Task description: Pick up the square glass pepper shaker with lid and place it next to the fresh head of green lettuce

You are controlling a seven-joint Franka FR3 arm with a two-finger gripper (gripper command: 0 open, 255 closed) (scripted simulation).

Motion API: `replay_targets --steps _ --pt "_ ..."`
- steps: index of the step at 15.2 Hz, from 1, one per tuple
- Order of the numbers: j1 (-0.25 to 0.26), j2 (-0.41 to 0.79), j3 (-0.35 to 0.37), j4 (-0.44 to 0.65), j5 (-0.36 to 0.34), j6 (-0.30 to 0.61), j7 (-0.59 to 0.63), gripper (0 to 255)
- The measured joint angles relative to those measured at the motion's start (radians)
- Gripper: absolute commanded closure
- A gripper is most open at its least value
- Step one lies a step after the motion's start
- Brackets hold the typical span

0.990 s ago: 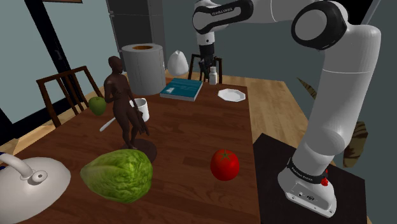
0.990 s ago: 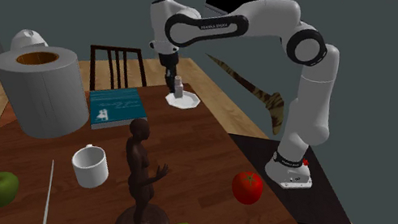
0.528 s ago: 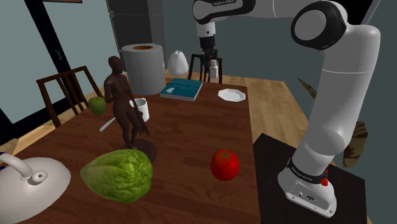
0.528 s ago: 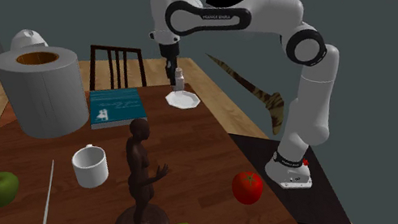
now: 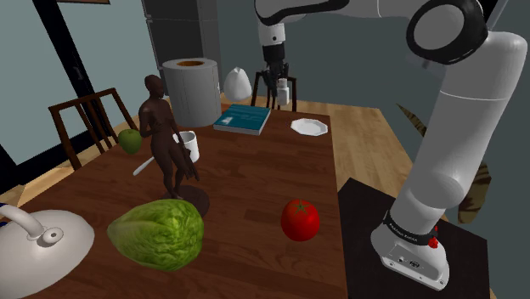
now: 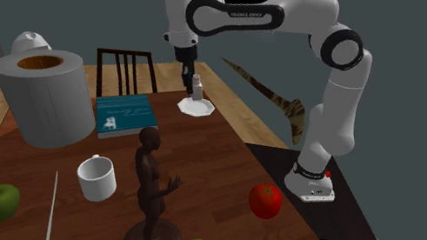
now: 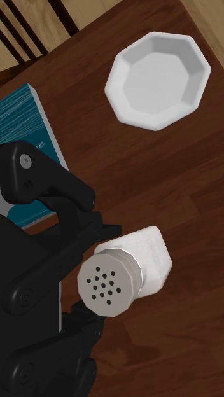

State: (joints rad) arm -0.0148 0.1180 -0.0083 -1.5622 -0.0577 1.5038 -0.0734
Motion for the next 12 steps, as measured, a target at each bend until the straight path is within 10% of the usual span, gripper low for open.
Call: replay_targets --steps 12 --pt "0.135 -0.147 0.126 -0.182 0.05 0.025 0.259 255"
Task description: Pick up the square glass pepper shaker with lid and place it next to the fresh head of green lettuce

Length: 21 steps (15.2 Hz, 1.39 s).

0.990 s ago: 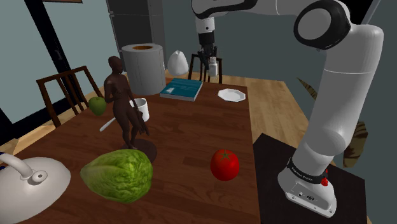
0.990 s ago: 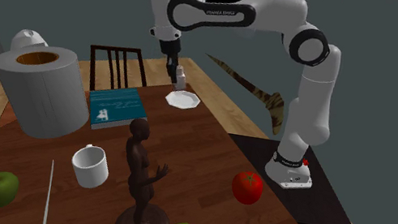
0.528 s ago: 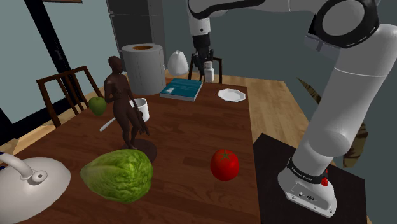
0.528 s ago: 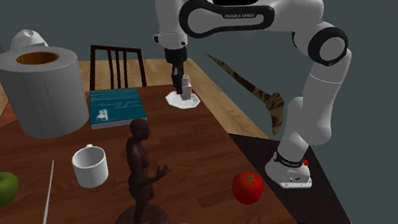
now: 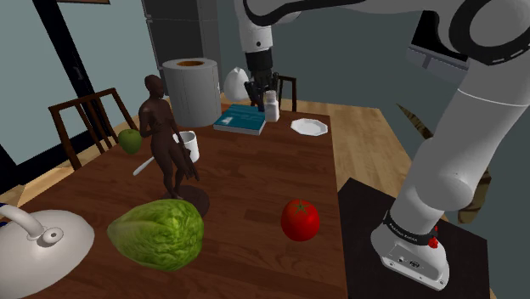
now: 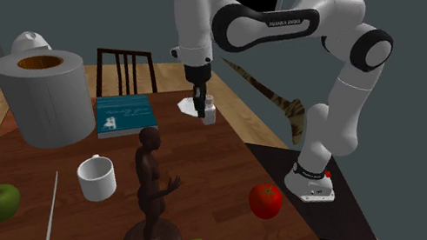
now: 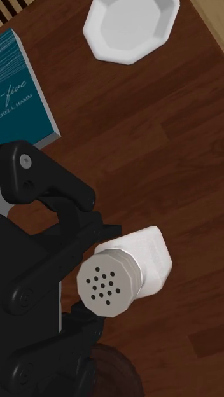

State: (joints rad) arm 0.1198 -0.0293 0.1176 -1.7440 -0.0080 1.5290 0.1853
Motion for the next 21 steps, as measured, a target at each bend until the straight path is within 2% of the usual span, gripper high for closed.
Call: replay_targets --steps 14,21 --pt "0.157 -0.005 0.17 -0.01 0.066 0.012 0.323 255" --pt "0.247 0.079 0.26 0.093 0.069 0.0 0.506 255"
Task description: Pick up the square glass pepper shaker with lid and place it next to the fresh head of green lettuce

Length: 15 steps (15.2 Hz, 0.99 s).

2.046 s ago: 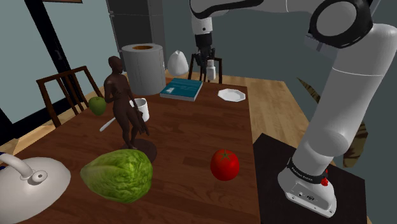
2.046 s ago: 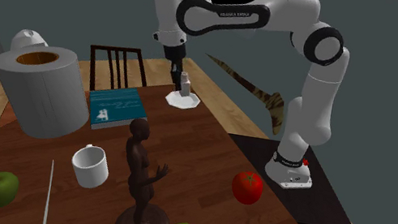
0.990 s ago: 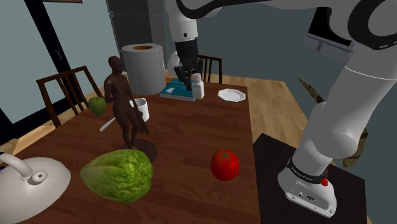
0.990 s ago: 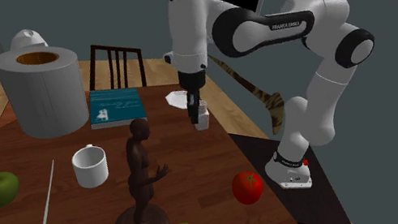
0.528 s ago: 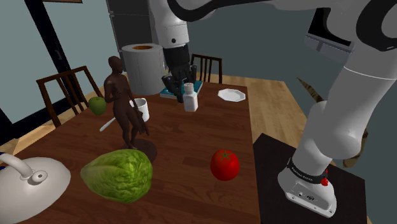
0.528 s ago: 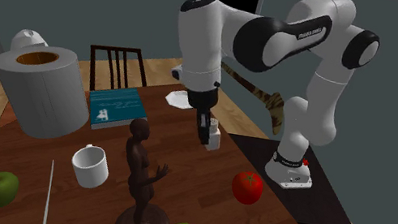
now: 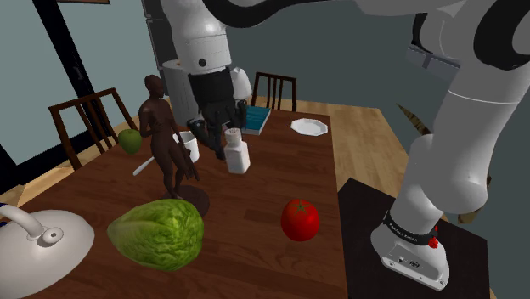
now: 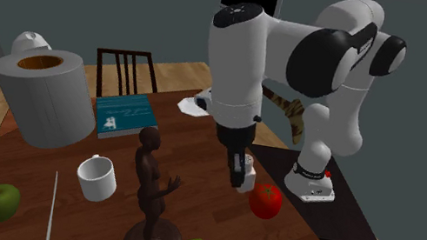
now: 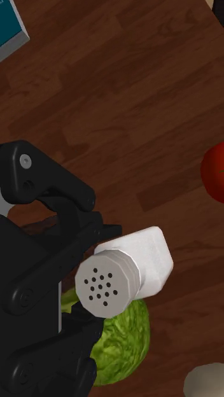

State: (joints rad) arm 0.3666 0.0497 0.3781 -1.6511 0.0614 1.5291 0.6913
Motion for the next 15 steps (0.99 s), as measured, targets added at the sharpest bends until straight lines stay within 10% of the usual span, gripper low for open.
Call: replay_targets --steps 15 --pt "0.276 0.354 0.128 0.433 -0.117 -0.081 0.378 255"
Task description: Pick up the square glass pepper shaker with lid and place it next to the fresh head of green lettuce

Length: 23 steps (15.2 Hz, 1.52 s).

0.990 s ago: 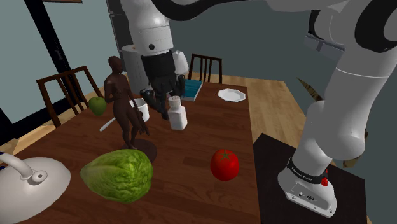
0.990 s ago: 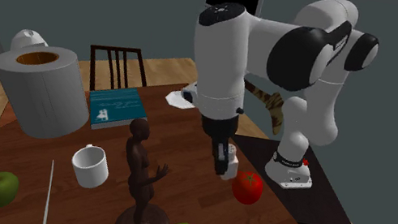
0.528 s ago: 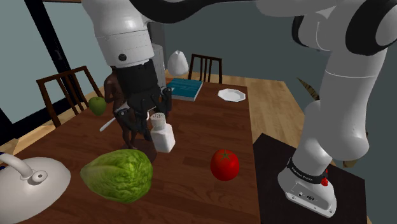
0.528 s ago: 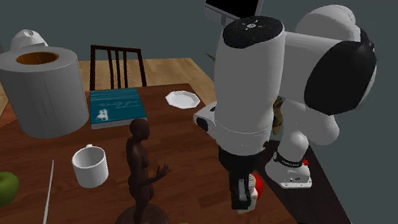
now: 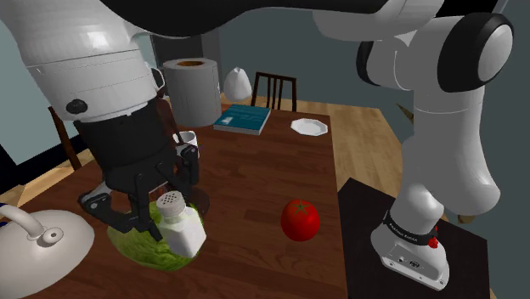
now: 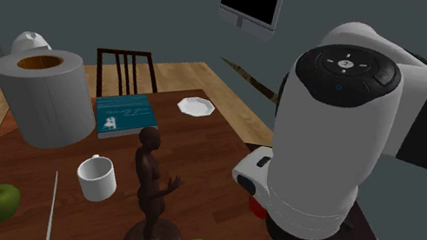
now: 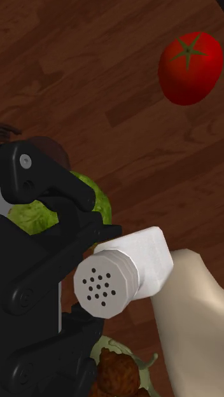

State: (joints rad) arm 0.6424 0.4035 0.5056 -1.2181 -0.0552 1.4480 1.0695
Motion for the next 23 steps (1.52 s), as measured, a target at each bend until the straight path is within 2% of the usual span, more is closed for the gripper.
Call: replay_targets --steps 1,3,9,23 --pt "0.017 0.024 0.001 0.027 -0.009 -0.003 0.015 255" --pt "0.021 0.028 0.002 0.009 -0.011 0.017 0.021 255" --pt "0.003 0.004 0.001 -0.108 -0.001 0.111 0.013 255" --pt "-0.012 0.011 -0.006 -0.289 -0.006 0.296 0.001 255"
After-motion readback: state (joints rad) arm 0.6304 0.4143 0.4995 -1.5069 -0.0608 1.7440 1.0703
